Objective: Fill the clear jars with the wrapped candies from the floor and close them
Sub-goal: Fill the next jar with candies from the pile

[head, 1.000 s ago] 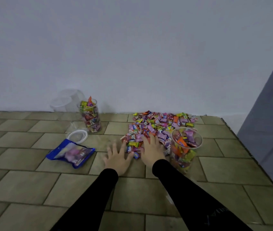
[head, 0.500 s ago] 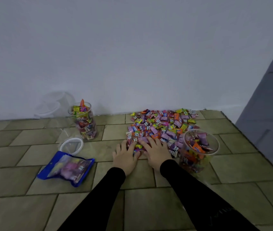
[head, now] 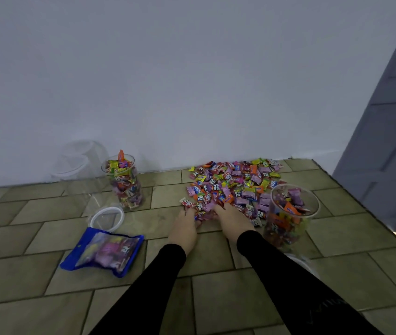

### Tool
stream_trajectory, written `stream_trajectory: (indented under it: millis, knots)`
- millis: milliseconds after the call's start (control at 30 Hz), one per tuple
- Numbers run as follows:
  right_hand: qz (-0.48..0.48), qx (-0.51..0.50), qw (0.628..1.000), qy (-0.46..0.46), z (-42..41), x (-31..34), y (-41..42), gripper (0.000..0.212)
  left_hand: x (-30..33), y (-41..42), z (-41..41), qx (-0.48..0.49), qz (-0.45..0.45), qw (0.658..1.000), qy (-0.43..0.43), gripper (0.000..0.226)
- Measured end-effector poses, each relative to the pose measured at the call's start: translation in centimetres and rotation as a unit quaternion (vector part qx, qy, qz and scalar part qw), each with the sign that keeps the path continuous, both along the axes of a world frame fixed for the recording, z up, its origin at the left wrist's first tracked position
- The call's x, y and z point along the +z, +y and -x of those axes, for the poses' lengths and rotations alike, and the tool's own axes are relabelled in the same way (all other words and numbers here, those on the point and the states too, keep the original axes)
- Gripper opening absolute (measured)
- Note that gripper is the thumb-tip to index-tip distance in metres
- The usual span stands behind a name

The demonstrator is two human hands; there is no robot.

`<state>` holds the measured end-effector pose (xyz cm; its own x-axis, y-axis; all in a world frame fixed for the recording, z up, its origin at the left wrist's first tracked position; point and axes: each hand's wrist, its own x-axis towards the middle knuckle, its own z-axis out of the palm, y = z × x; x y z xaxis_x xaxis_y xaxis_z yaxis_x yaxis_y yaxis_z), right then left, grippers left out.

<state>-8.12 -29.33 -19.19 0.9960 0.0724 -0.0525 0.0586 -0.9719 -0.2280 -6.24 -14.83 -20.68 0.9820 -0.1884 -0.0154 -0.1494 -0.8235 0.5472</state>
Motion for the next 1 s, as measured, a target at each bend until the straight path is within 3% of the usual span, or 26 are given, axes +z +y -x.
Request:
stream_trajectory:
  millis: [133,433,633,767,1000]
  knots:
    - [-0.031,-0.024,0.999,-0.017,0.6,1.5,0.8,0.037,1.0,0.1,0.4,0.057,0.08,0.995,0.034,0.026]
    - [-0.116,-0.04,0.985,-0.12,0.7,6.8,1.6,0.037,3.5,-2.7,1.2,0.152,0.209,0.966,-0.026,0.023]
    - [-0.18,0.008,0.965,-0.192,0.5,11.8,-0.7,0.031,6.2,-5.7,0.9,0.131,0.305,0.942,-0.04,0.026]
    - [-0.32,-0.011,0.922,-0.217,0.7,13.6,-4.9,0.019,9.6,-8.7,3.3,0.1,0.38,0.915,-0.084,0.024]
    - [-0.457,-0.024,0.835,-0.305,3.0,13.9,-11.4,0.015,12.0,-13.7,5.9,0.068,0.477,0.869,-0.111,0.016]
